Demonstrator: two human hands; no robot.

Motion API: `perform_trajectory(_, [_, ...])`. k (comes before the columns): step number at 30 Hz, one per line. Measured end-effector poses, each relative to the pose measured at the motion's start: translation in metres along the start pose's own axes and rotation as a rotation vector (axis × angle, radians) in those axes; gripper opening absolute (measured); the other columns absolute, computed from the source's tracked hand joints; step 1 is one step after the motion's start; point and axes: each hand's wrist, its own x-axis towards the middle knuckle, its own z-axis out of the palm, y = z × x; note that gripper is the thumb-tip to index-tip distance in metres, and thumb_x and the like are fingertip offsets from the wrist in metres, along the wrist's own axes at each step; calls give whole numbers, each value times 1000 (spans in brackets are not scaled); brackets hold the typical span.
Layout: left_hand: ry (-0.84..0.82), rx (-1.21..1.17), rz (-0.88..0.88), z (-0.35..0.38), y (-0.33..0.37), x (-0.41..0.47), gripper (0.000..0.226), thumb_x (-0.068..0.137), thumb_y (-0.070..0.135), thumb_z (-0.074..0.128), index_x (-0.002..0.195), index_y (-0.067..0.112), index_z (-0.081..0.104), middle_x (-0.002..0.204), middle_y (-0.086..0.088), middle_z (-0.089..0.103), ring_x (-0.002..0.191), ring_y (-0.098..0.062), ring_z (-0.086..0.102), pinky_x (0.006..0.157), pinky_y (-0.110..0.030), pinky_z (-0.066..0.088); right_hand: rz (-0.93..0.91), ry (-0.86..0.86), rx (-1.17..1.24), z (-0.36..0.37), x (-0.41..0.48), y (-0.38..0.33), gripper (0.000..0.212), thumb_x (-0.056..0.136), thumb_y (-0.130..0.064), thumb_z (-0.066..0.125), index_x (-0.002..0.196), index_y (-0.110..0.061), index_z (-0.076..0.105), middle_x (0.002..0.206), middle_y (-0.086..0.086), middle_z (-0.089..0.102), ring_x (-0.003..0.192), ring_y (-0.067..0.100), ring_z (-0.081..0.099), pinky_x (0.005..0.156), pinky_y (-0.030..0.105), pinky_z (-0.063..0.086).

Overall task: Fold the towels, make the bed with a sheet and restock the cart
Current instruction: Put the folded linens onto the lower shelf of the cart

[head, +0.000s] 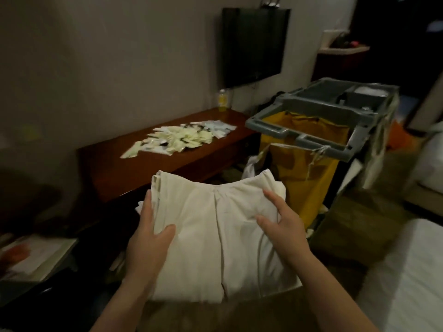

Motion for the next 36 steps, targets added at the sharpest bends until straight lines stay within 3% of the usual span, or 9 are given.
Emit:
perform_trajectory(2, [-102, -2, 61, 51, 14, 42, 78, 93, 20, 54, 146, 49, 5, 117, 10, 42, 82, -7, 48, 77, -30, 38, 45, 99, -48, -20, 37, 16, 54, 90, -18, 63, 138, -36, 44, 131, -19, 43, 112, -2, 40, 97, 22, 35])
perform_trajectory(4, [-210, -35, 110, 104, 34, 81, 75, 93, 20, 54, 147, 47, 9, 113, 9, 44, 76, 0, 43, 74, -29, 39, 98, 215, -85, -48, 70, 26, 54, 90, -17, 63, 137, -36, 44, 137, -12, 46, 113, 2, 41, 96, 24, 37])
perform_trajectory(8, [-480, -105, 246, 206, 87, 127, 71, 93, 19, 54, 146, 45, 15, 117, 14, 44, 85, 1, 46, 78, -30, 42, 220, 444, -148, -114, 107, 52, 54, 89, -17, 64, 136, -36, 45, 135, -11, 47, 114, 5, 44, 94, 20, 36])
perform_trajectory(10, [-581, -102, 318, 252, 118, 139, 71, 93, 21, 55, 147, 44, 16, 124, 11, 45, 96, -7, 50, 82, -32, 44, 302, 557, -178, -146, 115, 66, 54, 89, -19, 64, 136, -36, 44, 135, -13, 46, 120, 8, 45, 94, 20, 35])
perform_trajectory(17, [-856, -127, 465, 432, 206, 131, 68, 91, 22, 56, 146, 40, 20, 140, 8, 43, 118, -17, 48, 99, -41, 43, 447, 826, -297, -265, 155, 129, 55, 88, -23, 66, 136, -38, 42, 136, -8, 48, 103, 3, 41, 88, 21, 36])
perform_trajectory(19, [-898, -139, 455, 489, 232, 127, 68, 91, 22, 56, 146, 40, 19, 138, 13, 40, 115, -12, 47, 97, -37, 44, 457, 873, -314, -307, 176, 157, 56, 88, -23, 66, 136, -36, 42, 137, -5, 48, 105, 5, 41, 90, 23, 36])
perform_trajectory(24, [-931, -145, 441, 621, 296, 139, 70, 89, 23, 57, 145, 43, 20, 136, 6, 47, 118, -21, 50, 98, -52, 45, 469, 900, -276, -413, 253, 214, 56, 87, -22, 66, 137, -37, 44, 136, -4, 49, 118, 16, 47, 95, 28, 38])
perform_trajectory(31, [-849, -162, 406, 744, 366, 179, 72, 88, 18, 58, 145, 43, 22, 130, 5, 51, 112, -19, 52, 97, -49, 46, 404, 830, -161, -519, 374, 266, 55, 87, -18, 66, 133, -41, 47, 119, -14, 45, 110, 7, 43, 93, 25, 37])
perform_trajectory(36, [-818, -107, 447, 850, 394, 215, 72, 90, 18, 57, 148, 37, 18, 133, 5, 47, 102, -9, 44, 90, -31, 38, 383, 782, -161, -559, 466, 327, 55, 88, -19, 65, 134, -41, 45, 120, -18, 43, 110, 4, 41, 94, 24, 37])
